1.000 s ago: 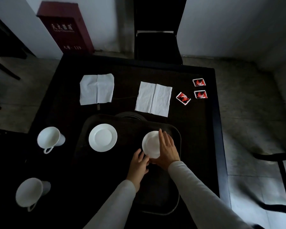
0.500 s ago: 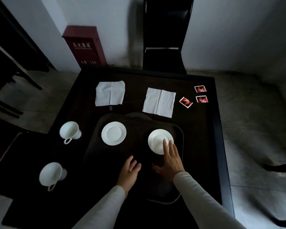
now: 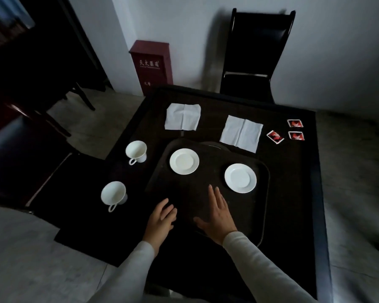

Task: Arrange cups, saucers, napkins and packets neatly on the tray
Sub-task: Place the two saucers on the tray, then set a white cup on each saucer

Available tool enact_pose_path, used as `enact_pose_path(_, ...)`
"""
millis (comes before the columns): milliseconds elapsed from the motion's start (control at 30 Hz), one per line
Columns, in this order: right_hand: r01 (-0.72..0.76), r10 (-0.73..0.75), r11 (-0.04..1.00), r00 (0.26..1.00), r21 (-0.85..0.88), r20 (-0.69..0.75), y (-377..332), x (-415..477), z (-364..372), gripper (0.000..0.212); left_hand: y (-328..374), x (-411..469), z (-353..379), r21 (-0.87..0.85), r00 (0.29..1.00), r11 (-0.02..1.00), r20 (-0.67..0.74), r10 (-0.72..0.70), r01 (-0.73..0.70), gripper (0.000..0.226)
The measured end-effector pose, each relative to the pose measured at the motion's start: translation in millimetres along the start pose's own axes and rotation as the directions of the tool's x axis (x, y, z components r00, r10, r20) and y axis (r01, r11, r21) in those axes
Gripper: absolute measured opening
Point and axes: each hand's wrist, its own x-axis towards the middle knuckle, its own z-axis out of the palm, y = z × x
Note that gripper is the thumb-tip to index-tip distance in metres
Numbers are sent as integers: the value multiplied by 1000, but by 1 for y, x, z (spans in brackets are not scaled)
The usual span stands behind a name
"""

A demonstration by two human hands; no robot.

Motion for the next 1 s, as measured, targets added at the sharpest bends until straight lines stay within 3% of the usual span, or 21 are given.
enact_pose_path(233,-28,24,995,999,92,40,-72,15,32,113,19,9,-78,-19,990,993,-82,111,-113,31)
enact_pose_path(433,-47,37,993,995,109,90,-152,54,78,113,36,45,-172,36,923,975,-318,217,-218,15)
enact_pose_path(533,-82,66,988,990,128,127,-187,74,108,113,35,70,-212,69,909,976,-356,218,-207,20)
enact_pose_path(800,-202,170,966,967,163,190,-240,103,165,112,12,120,-243,35,980,998,-191,-51,58,43)
enact_pose_path(933,-242,206,955,958,173,201,-247,113,175,115,9,126,-241,-62,984,986,-86,-157,152,21)
enact_pose_path(1000,-260,223,949,953,177,204,-247,117,178,115,8,129,-240,-82,982,980,-36,-185,182,31)
